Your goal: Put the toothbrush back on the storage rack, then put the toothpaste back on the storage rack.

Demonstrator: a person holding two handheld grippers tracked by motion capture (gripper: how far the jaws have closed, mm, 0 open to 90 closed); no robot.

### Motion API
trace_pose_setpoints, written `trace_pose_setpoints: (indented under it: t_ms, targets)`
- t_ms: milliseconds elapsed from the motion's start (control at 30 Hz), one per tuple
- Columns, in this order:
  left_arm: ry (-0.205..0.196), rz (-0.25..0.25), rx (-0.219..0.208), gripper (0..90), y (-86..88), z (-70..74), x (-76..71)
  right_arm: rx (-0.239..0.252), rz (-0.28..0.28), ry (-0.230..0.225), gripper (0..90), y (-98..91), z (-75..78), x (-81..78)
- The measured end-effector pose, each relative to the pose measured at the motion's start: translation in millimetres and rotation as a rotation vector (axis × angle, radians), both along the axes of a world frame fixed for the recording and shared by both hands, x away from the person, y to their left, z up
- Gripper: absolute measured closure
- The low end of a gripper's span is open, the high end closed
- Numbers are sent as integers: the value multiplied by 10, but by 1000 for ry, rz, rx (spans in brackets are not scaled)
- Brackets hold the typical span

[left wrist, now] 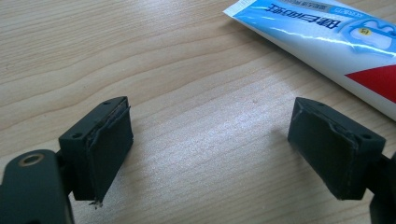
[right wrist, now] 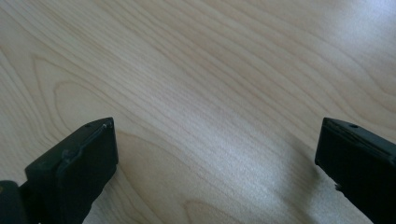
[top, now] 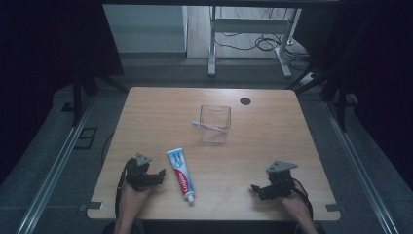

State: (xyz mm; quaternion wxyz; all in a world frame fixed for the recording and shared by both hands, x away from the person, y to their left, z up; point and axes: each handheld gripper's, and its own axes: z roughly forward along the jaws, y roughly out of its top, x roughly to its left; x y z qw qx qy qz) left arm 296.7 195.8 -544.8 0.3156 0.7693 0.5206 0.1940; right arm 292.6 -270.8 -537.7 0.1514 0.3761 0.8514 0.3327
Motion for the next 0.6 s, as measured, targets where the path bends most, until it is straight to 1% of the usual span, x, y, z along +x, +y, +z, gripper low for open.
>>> trace_pose_setpoints:
  t_ms: [33,100,367,433,467,533,600]
  targets:
    - [0,0,0,140,0,0,0,-11,3,1,0,3,-22,-8]
    - [0,0,0,140,0,0,0,4,4,2,0,-1,-33,-15]
    - [-2,-4,6,150,-4,7,1,20,-3,-9,0,-22,-49,-46]
    - [6,-8,5,175,-12,20,3,21,0,-9,0,-20,-48,-49]
    - [10,-19,7,194,-14,31,5,21,-1,-9,0,-20,-48,-50]
    - [15,-24,-4,215,-35,40,3,22,-4,-7,0,-20,-48,-54]
    - [8,-37,9,221,-57,57,-1,24,-8,-8,0,-26,-48,-60]
